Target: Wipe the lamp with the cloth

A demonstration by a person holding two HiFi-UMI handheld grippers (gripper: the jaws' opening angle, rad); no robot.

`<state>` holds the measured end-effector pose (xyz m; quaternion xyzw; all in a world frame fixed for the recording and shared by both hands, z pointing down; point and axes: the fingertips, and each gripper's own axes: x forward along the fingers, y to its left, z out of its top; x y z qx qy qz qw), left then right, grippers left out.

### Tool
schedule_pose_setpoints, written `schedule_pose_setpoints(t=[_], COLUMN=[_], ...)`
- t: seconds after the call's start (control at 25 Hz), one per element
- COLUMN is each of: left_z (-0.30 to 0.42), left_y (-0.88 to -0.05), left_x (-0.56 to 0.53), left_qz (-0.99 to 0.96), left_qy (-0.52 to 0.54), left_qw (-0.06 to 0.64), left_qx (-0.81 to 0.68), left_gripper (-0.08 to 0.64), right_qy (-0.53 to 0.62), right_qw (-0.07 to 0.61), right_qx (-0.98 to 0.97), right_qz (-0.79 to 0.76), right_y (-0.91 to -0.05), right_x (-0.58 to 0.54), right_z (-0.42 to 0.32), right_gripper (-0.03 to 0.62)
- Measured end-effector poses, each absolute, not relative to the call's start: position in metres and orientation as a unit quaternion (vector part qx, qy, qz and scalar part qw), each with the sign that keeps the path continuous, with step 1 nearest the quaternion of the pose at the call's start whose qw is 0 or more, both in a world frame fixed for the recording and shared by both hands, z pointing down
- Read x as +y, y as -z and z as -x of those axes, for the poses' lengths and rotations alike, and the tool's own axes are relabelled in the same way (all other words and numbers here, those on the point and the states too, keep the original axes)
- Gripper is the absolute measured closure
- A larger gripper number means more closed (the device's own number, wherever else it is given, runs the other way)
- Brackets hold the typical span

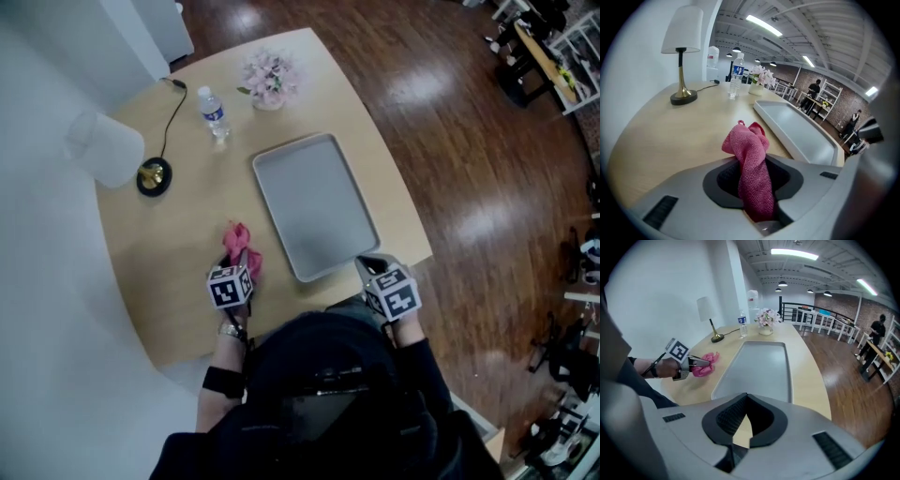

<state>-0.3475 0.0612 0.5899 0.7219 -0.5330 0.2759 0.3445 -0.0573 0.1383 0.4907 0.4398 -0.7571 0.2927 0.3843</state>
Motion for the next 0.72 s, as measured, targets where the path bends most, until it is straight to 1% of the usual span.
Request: schedule_pose_setpoints(t=[0.28,0.52,0.56,0.6,0.64,0.72], left_z=[0.311,0.285,0.282,0.28,0.279,0.279], left_y=[-0.546,-0.522,-0.521,-0.519,-0.518,-0.516], left_x=[0.03,-0.016,-0.023,-0.03,-0.037,-0.051], left_qz=[-0.723,-0.717,-0.715,-0.713,-0.712,-0.707], left_qy=[-0.244,-0.237,-0.237,-0.237,-0.237,-0.237], left_qw=[0.35,0.349,0.348,0.348,0.348,0.346], left_qx=[-0.543,-0.555,-0.558,-0.56,-0.563,-0.569], left_gripper=[0.442,0.442,0.442,0.442,0.442,0.442], right_qy=[-0.276,-0.27,-0.273,-0.278,-0.282,-0.292], right_qw=[0.368,0.374,0.373,0.371,0.369,0.37], right_qx=[-0.735,-0.746,-0.749,-0.752,-0.753,-0.753], right_qz=[-0.498,-0.48,-0.475,-0.47,-0.467,-0.459], right_y=[-0.522,-0.562,-0.568,-0.574,-0.58,-0.593], right_x=[0.075,0.013,0.005,-0.002,-0.008,-0.017], right_z=[-0.028,-0.038,-0.036,-0.033,-0.031,-0.028], right_gripper=[0.583,0.581,0.55,0.494,0.471,0.472])
